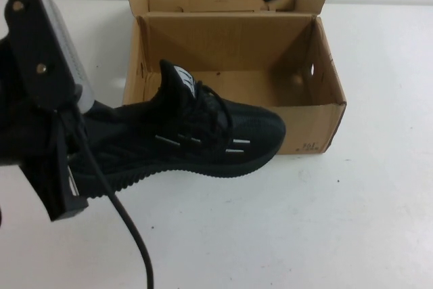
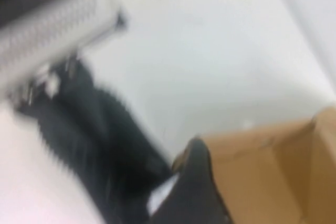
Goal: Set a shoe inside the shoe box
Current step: Hand over the shoe
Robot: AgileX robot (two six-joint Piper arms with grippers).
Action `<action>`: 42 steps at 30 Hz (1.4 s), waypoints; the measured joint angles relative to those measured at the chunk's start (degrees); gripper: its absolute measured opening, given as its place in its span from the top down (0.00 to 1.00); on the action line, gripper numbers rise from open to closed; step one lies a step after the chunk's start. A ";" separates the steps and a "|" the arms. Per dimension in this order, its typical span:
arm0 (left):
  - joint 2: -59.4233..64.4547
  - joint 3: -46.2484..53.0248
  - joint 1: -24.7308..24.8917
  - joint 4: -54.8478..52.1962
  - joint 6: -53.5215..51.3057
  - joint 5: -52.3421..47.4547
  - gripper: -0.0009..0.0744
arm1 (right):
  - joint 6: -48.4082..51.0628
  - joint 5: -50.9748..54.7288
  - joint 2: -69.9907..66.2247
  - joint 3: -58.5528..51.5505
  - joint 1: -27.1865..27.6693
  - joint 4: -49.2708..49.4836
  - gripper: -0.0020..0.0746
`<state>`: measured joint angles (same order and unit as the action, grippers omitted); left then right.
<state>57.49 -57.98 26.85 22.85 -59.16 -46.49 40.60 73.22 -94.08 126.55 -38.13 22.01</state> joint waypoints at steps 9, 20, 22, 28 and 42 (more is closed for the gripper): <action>0.00 -1.80 -13.26 16.62 -14.35 -9.72 0.95 | 3.23 -0.10 4.47 -16.43 0.00 -1.32 0.30; 2.54 -2.02 -26.95 29.26 -23.54 -23.88 0.95 | 3.23 -0.70 5.19 -20.50 -2.49 3.38 0.29; 2.53 -2.16 -26.95 29.49 -23.54 -24.00 0.95 | 3.23 -0.70 4.96 -20.75 -4.09 2.46 0.26; 2.53 -2.16 -26.95 29.75 -22.93 -24.33 0.95 | 1.71 -0.70 3.52 -20.77 -7.81 -3.66 0.16; 0.50 -2.16 -26.95 28.66 -22.71 -24.43 0.95 | -1.90 -0.82 -1.44 -20.77 -7.94 -7.08 0.13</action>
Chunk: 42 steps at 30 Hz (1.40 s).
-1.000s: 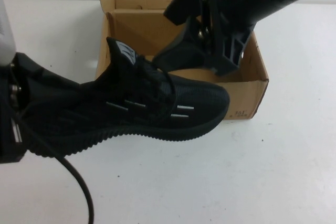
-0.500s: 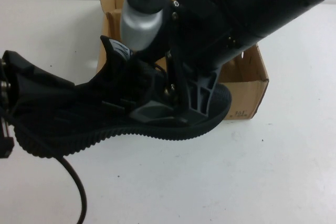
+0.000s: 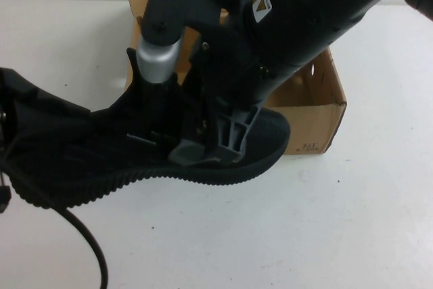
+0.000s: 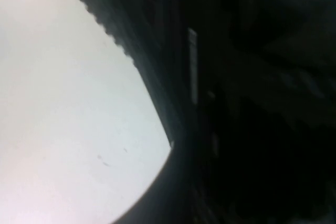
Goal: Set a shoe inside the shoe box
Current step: Hand over the shoe, then place the shoe in the shoe box
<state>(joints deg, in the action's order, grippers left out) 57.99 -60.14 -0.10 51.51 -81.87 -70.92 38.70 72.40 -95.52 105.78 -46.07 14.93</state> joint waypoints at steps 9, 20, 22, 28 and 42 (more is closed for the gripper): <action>-0.10 0.00 0.00 -0.56 0.00 -1.78 0.95 | 5.03 -0.79 -0.08 0.00 0.24 7.73 0.67; -0.21 0.00 0.00 -0.05 6.68 -1.78 0.93 | 7.53 -0.57 -0.08 0.00 0.35 8.37 0.93; -0.21 -0.10 0.00 1.77 10.51 -1.23 0.81 | 7.53 -0.57 -0.08 0.00 0.35 9.02 0.94; -0.11 -0.10 0.00 4.32 22.06 2.49 0.17 | 7.64 -0.07 -0.24 -0.08 0.15 10.72 0.94; -0.11 -0.10 0.00 -1.74 33.85 13.29 0.10 | 2.15 0.53 -2.63 1.15 7.01 -4.15 0.94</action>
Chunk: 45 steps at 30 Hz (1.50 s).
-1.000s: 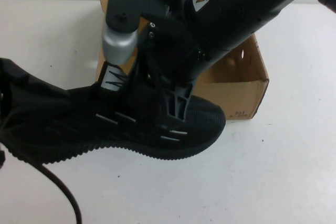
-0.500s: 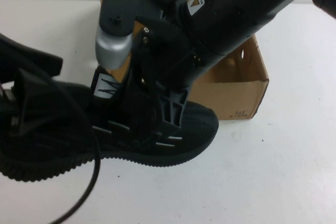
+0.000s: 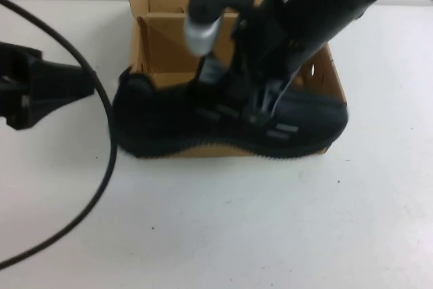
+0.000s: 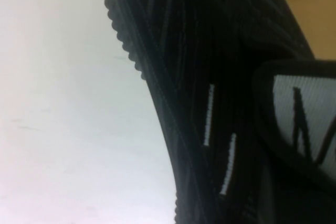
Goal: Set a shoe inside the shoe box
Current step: Place the shoe in the shoe box
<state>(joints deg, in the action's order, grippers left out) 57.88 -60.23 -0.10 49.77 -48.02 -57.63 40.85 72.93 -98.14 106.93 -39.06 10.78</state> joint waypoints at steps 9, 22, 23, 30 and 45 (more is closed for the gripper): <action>0.00 0.00 0.00 -7.27 9.63 3.80 0.23 | 0.54 0.00 -8.91 15.49 8.80 -0.54 0.94; 0.00 0.10 0.00 -10.36 11.81 2.12 0.43 | 7.39 -6.59 -27.91 30.38 11.16 1.18 0.94; 0.00 0.10 0.00 -10.49 11.81 1.99 0.43 | 7.39 -7.43 -28.79 30.74 11.43 1.18 0.94; 0.21 0.10 0.00 -10.27 12.24 1.63 0.44 | 7.52 -11.47 -33.05 31.26 12.91 1.07 0.94; 1.23 0.20 0.00 -10.15 12.24 1.64 0.44 | 7.61 -16.23 -34.64 31.26 13.40 1.85 0.94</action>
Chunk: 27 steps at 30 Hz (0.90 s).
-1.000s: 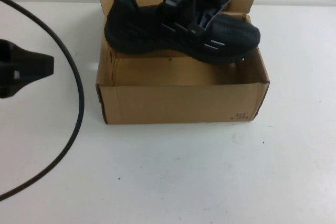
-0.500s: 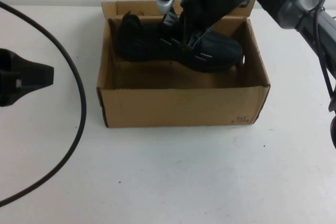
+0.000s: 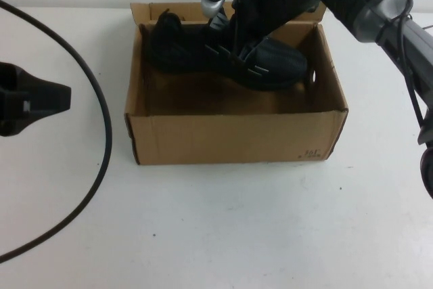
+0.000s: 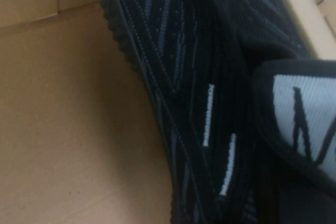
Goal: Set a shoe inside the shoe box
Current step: Place the shoe in the shoe box
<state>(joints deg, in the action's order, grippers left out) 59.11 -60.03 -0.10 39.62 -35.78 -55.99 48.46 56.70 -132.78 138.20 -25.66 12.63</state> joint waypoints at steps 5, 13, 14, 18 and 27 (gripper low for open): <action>0.00 0.00 0.00 0.00 0.00 0.00 0.44 | 0.00 0.14 -0.87 0.00 0.00 0.14 0.94; 0.00 0.00 0.00 0.00 0.00 0.00 0.44 | 0.00 -0.05 -2.97 0.00 0.00 0.40 0.94; 0.00 0.00 0.00 0.00 0.00 0.00 0.44 | 0.00 -0.05 -3.24 0.00 0.00 0.51 0.94; 0.00 0.00 0.00 0.00 0.00 0.00 0.44 | 0.00 -0.05 -3.98 0.00 0.00 0.53 0.94; 0.00 0.00 0.00 0.00 0.00 0.00 0.44 | 0.00 -0.09 -4.39 0.00 0.00 1.52 0.80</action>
<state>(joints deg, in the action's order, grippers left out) 59.11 -60.03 -0.10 39.62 -35.78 -55.99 48.46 56.61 -137.18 138.20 -25.66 14.15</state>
